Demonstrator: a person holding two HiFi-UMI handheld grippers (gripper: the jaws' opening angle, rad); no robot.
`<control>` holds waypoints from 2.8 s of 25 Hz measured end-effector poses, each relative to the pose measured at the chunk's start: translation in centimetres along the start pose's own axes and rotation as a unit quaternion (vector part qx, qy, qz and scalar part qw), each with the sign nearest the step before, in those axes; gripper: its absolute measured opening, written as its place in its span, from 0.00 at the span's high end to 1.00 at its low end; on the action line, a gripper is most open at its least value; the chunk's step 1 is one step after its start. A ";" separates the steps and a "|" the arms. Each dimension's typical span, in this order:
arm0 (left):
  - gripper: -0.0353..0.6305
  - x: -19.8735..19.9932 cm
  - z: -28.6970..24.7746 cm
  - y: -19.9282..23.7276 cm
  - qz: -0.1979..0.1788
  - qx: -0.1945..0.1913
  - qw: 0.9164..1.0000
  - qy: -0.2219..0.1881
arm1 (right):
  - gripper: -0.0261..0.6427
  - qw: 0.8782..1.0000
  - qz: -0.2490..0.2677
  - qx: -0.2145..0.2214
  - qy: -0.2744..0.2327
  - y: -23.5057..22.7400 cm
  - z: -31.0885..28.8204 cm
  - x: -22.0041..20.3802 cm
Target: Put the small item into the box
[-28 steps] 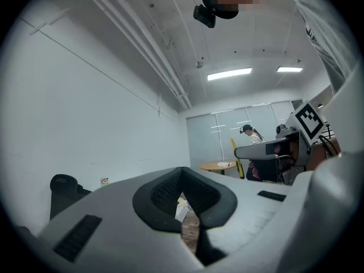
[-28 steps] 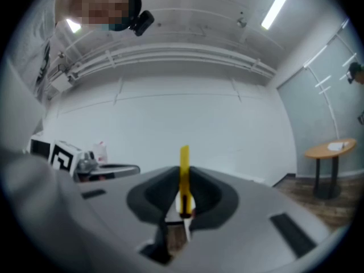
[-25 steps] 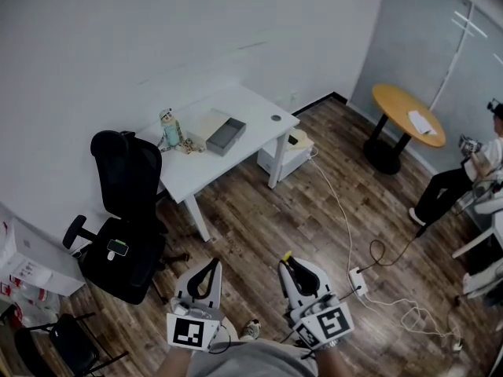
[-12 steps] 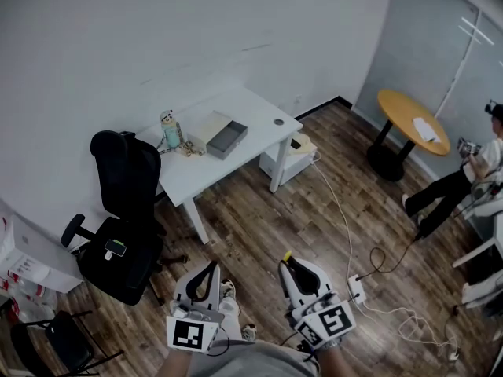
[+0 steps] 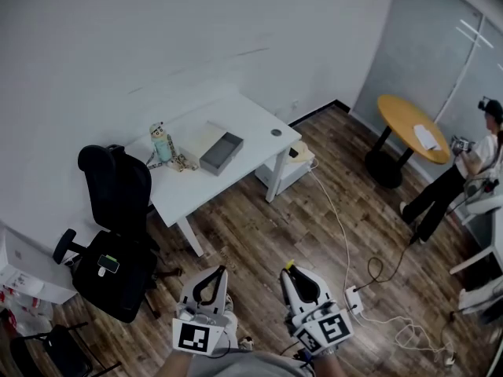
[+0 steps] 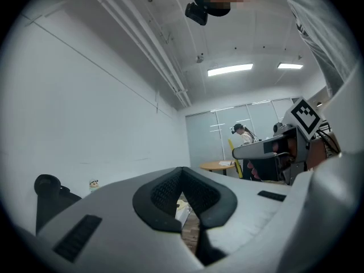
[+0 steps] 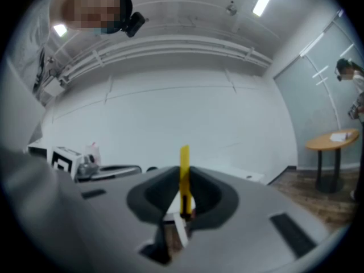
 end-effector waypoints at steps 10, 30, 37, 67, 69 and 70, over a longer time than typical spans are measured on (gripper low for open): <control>0.90 -0.1 -8.2 4.9 0.010 -0.009 1.000 0.001 | 0.84 1.000 0.009 -0.004 0.014 -4.0 -7.5 1.0; 0.90 -1.1 -17.1 14.1 0.024 -0.027 0.999 -0.002 | 0.84 0.999 0.020 0.000 0.028 -6.9 -19.9 2.1; 0.90 -1.7 -18.4 15.8 0.028 -0.019 0.999 0.003 | 0.84 0.999 0.025 0.008 0.031 -7.7 -22.2 2.3; 0.90 -2.5 -33.2 19.3 0.028 0.130 0.991 0.034 | 0.84 0.986 0.000 0.148 0.071 -23.7 -38.6 3.6; 0.90 -2.1 -34.5 19.2 0.027 0.146 0.988 0.034 | 0.84 0.983 -0.001 0.166 0.073 -25.2 -39.8 4.0; 0.90 -2.0 -35.2 19.1 0.027 0.154 0.987 0.035 | 0.84 0.982 -0.001 0.175 0.074 -25.9 -40.4 4.1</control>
Point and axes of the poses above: the fingertips, and each gripper's own axes: z backward along the fingers, y to its left, x out of its top, the point moved 9 cm from there along z, backward along the fingers, and after that the axes turned 7 degrees about x, right-handed, at the moved point
